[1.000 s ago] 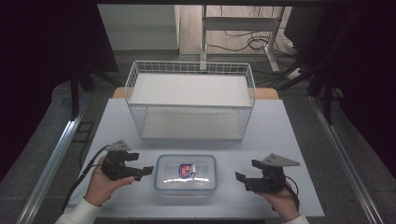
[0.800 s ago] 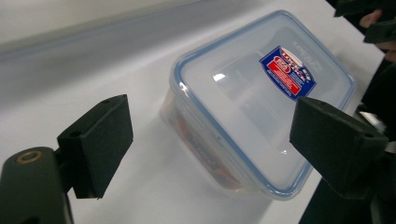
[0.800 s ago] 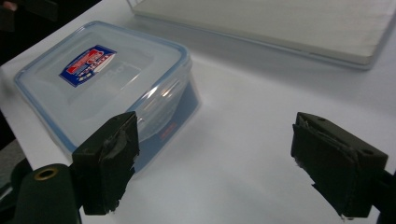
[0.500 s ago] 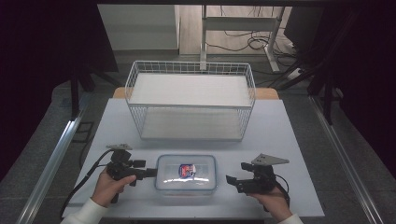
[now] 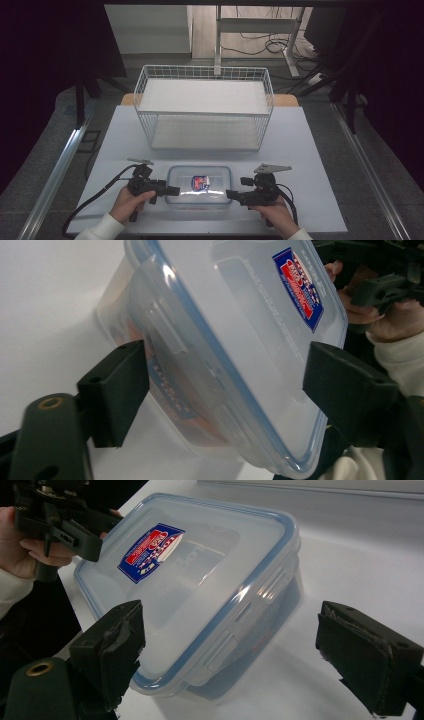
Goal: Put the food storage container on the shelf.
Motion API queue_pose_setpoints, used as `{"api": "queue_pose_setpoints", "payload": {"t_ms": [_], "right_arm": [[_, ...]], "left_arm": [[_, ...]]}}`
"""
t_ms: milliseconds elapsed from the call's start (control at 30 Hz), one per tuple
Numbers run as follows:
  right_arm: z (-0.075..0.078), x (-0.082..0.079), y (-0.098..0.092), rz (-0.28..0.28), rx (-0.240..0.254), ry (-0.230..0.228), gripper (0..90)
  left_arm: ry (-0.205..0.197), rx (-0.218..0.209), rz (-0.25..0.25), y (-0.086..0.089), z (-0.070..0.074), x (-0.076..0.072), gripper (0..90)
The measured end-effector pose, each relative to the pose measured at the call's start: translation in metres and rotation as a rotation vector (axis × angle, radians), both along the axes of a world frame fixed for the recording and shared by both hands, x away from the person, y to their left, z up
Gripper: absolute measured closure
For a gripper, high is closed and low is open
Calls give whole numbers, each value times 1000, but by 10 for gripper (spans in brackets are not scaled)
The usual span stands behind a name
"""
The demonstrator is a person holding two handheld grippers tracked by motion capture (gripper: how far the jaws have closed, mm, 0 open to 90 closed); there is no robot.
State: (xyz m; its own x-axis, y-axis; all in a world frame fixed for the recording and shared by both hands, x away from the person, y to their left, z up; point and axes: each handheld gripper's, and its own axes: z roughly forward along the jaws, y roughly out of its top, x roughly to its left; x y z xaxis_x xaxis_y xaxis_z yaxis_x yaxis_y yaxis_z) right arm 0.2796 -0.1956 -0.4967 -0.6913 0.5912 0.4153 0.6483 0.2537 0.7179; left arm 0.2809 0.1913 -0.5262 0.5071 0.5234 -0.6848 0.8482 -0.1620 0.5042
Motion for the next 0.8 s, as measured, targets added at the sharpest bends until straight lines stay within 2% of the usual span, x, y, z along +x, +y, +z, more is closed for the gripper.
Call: {"api": "queue_pose_setpoints", "payload": {"t_ms": [100,167,267,367,533,667,800], "right_arm": [[-1,0,1,0,3,9,128],[-1,1,1,0,5,17,125],[-3,3,0,0,28,45,125],[-5,5,2,4,33,63,125],[-13,17,4,-11,50,154,125],[-20,29,6,-12,105,268,151],[-24,35,8,6,149,331,190]], "left_arm": [[11,-12,5,1,-1,2,192],[25,-33,28,4,-2,1,210],[33,-74,60,11,-1,0,338],[33,-76,60,13,0,0,396],[34,-77,58,14,0,0,400],[32,-74,52,14,0,1,401],[31,-76,54,14,-1,1,401]]}}
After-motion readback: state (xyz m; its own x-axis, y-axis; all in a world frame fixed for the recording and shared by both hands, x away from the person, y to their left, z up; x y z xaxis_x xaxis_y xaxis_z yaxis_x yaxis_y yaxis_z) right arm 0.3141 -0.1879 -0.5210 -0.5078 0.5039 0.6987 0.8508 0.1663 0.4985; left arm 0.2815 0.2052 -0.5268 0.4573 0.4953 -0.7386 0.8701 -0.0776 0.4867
